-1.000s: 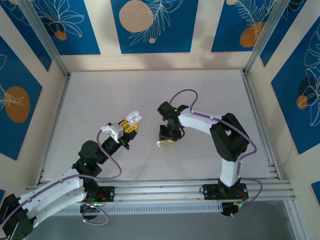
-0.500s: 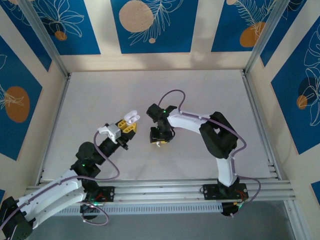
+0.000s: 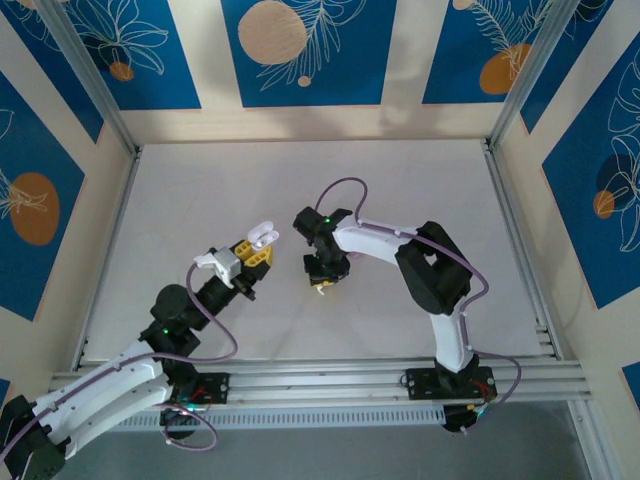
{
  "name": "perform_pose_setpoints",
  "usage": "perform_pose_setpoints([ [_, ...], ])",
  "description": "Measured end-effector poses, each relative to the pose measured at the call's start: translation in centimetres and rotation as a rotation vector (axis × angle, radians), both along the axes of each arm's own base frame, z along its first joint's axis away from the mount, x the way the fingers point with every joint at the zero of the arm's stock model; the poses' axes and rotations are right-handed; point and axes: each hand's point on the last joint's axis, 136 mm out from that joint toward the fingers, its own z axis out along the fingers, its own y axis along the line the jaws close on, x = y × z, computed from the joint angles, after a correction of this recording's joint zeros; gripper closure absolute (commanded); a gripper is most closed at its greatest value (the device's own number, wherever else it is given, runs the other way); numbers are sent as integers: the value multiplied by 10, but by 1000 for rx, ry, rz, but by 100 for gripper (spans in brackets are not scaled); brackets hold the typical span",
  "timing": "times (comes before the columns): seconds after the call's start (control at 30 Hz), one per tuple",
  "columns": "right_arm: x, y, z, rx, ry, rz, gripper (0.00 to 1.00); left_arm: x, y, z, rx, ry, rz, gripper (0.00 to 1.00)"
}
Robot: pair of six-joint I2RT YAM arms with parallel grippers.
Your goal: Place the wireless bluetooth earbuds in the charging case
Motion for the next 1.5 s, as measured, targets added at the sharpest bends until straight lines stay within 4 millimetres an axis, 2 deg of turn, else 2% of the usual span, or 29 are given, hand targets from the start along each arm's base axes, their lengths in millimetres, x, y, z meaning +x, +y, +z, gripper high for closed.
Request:
perform_pose_setpoints([
  [0.13, 0, -27, 8, -86, -44, -19, 83, 0, 0, -1, 2, 2, 0, 86],
  [0.3, -1, -74, 6, -234, -65, -75, 82, 0, 0, 0, 0, 1, 0, 86],
  [0.43, -4, -90, 1, -305, -58, -97, 81, -1, 1, 1, -3, -4, 0, 87],
  [0.57, -11, -88, -4, -336, -51, -89, 74, -2, 2, 2, -5, -5, 1, 86],
  [0.8, -27, -69, -1, -338, -58, -55, 67, -1, 2, 1, -3, -3, 0, 86],
  [0.87, -29, -62, 3, -332, -66, -49, 68, -1, 2, 1, -3, -3, 0, 86],
  [0.93, -31, -56, 5, -325, -74, -46, 75, -1, 2, 1, -3, -3, 0, 86],
  [0.97, -32, -53, 6, -323, -76, -45, 76, -1, 2, 1, -3, -3, 0, 86],
  [1.13, -34, -43, 0, -327, -62, -22, 72, -2, 2, 2, -3, -4, 0, 86],
  [1.23, -34, -38, -4, -321, -51, -7, 67, -3, 3, 3, -6, -7, 0, 86],
  [1.4, -31, -30, 1, -286, -64, -6, 61, -5, 5, 5, -12, -12, 0, 86],
  [1.5, -28, -28, 15, -239, -95, -18, 58, -5, 5, 5, -11, -11, 0, 86],
])
